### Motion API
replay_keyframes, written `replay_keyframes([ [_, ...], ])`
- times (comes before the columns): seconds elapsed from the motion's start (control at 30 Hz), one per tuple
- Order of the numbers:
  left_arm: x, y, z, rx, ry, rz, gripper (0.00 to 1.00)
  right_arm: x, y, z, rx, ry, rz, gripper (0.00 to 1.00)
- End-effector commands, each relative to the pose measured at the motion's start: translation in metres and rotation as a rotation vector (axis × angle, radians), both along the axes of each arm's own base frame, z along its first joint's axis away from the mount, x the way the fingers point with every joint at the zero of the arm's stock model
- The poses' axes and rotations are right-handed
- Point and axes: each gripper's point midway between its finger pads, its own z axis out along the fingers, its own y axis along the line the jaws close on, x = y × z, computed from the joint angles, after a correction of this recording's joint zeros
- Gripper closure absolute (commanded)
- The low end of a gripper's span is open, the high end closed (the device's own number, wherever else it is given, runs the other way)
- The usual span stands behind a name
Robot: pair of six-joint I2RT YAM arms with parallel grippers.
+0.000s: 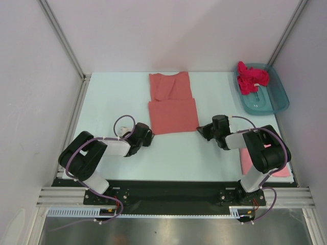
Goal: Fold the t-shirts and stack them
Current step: Fold the tshirt
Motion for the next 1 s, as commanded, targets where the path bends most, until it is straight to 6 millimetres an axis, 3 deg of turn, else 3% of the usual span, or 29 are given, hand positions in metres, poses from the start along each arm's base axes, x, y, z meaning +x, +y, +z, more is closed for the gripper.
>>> replay_keyframes([
  [0.0,-0.011,0.019,-0.02,0.119,0.036,-0.033,1.0,-0.041,-0.022,-0.047,-0.14,0.175,0.004,1.0],
  [0.27,-0.037,0.012,-0.012,0.084,-0.002,-0.123,1.0,-0.06,-0.028,-0.036,-0.176,0.151,0.053,1.0],
  [0.47,-0.077,0.005,0.0,0.047,-0.038,-0.204,1.0,-0.097,-0.033,-0.025,-0.192,0.137,0.072,1.0],
  [0.63,-0.12,0.004,-0.002,0.03,-0.032,-0.265,1.0,-0.14,-0.036,-0.012,-0.2,0.115,0.093,1.0],
  [0.7,-0.127,0.001,0.01,-0.004,-0.068,-0.262,1.0,-0.159,-0.039,-0.013,-0.202,0.134,0.096,1.0],
  [0.73,-0.14,-0.001,0.007,0.019,-0.053,-0.299,1.0,-0.16,-0.036,0.002,-0.175,0.081,0.096,1.0],
  [0.8,-0.145,-0.002,0.019,0.013,-0.078,-0.289,1.0,-0.177,-0.045,-0.003,-0.2,0.114,0.081,1.0],
  [0.87,-0.16,-0.005,0.018,0.015,-0.072,-0.33,1.0,-0.185,-0.042,0.008,-0.176,0.063,0.1,1.0],
  [0.97,-0.171,-0.011,0.024,-0.011,-0.085,-0.355,1.0,-0.201,-0.043,0.008,-0.166,0.078,0.124,1.0],
])
